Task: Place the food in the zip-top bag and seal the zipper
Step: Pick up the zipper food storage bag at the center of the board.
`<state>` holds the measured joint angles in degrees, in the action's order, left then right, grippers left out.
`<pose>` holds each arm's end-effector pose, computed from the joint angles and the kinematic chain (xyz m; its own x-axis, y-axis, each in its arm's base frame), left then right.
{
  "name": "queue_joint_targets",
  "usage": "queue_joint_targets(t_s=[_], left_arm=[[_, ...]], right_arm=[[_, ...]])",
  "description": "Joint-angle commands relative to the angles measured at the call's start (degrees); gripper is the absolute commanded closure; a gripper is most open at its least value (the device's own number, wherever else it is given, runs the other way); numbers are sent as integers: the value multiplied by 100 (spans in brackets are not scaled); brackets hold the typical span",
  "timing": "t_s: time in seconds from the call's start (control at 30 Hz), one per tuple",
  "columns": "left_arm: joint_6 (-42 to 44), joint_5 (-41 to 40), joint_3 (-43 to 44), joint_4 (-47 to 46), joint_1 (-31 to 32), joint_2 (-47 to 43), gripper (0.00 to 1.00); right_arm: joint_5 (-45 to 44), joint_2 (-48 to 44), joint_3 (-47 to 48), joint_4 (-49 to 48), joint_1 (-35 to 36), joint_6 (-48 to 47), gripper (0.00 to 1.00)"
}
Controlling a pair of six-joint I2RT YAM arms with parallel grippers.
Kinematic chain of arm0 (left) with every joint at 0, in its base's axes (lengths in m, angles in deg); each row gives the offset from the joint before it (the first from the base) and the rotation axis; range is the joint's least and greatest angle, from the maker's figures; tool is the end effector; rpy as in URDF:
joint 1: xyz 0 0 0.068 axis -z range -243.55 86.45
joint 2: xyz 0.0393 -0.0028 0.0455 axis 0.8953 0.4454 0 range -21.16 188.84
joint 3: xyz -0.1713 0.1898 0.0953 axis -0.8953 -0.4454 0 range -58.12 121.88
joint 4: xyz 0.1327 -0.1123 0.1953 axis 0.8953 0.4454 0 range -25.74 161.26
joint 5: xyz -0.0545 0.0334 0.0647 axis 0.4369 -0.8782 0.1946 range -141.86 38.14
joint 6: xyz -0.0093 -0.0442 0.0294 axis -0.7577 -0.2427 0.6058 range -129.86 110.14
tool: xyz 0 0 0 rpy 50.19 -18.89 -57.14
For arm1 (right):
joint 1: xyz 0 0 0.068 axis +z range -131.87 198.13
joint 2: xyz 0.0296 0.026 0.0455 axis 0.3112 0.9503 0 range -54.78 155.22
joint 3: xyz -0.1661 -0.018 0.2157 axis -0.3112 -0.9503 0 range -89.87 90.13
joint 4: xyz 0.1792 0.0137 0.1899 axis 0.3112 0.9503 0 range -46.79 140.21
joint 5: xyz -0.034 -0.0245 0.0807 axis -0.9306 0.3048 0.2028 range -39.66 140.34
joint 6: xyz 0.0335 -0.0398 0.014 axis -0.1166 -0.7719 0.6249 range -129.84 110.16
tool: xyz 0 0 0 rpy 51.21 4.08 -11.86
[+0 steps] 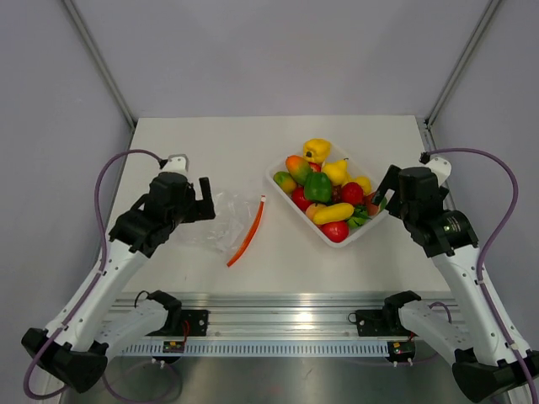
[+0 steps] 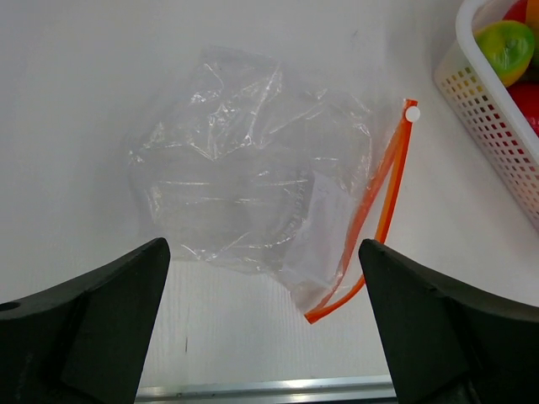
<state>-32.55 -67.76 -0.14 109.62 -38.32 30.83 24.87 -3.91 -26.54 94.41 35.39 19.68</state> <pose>0.1656 -0.0673 0.3382 -0.6136 -0.1211 -0.7803 -0.0200 0.9902 -0.1380 0.1598 0.0336 0.3634 -0.4943 0.3121 -0.8113 0.3401 0.9284 0.1499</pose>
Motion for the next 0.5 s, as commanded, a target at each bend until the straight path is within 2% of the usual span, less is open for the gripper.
queue_joint_targets(t_s=[0.0, 0.07, 0.17, 0.3, 0.47], left_arm=[[-111, 184, 4, -220, 462, 232, 1], [-304, -149, 3, -239, 850, 522, 1], [-576, -694, 143, -186, 1823, 1040, 7], [-824, -1248, 240, -168, 2476, 1717, 15], [-850, -1969, 284, -221, 2925, 2508, 24]], right_arm=[[227, -95, 21, -242, 41, -95, 1], [227, -104, -5, -242, 32, -95, 0], [297, -121, -57, -259, 32, -87, 1], [403, -130, -84, -295, 32, -69, 1], [517, -174, -136, -304, 24, -43, 1]])
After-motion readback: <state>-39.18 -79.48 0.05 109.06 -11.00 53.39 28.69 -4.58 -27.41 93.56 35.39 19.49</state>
